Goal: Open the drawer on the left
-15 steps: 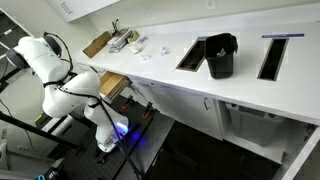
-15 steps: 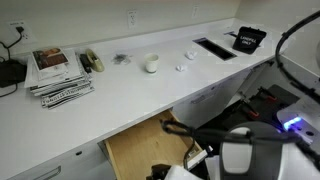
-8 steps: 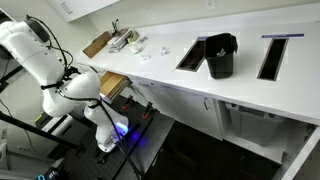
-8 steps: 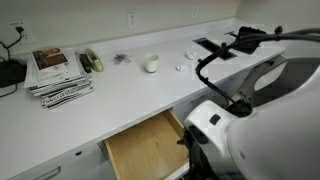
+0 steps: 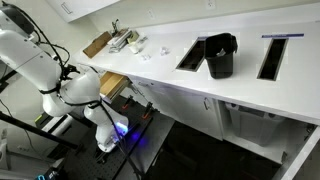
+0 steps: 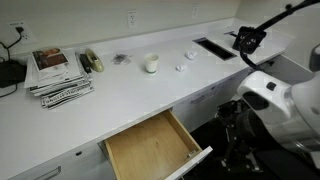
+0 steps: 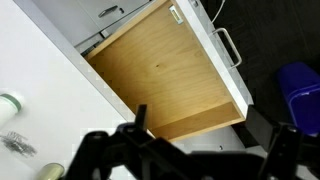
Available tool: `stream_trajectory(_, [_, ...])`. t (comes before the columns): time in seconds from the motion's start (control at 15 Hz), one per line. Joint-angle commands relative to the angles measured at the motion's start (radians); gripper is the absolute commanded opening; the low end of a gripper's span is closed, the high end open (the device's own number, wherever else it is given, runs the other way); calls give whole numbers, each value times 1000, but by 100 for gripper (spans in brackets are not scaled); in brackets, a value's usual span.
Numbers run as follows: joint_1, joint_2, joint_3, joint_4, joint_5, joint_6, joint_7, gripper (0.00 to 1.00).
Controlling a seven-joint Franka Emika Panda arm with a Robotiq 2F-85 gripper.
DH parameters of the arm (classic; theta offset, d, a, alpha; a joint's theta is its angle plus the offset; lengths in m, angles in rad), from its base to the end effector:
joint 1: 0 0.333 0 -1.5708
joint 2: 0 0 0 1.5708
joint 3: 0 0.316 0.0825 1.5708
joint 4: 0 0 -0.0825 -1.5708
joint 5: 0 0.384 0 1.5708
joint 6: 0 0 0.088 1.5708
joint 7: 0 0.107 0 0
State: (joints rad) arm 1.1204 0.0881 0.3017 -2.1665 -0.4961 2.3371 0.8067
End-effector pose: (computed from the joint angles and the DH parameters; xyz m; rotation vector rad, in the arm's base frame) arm 0.0916 0.5499 0.3660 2.6918 1.3754 0.5321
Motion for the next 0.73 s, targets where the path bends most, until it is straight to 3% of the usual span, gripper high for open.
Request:
stream_trajectory(0.0, [-32, -162, 43, -129, 11, -44, 0, 100])
stream_trajectory(0.2, [-57, -221, 77, -168, 25, -82, -9, 100])
stream_trajectory(0.27, [-70, -155, 90, -118, 7, -58, -3, 100])
stream_trajectory(0.67, [-93, -156, 115, -123, 7, -60, -3, 100])
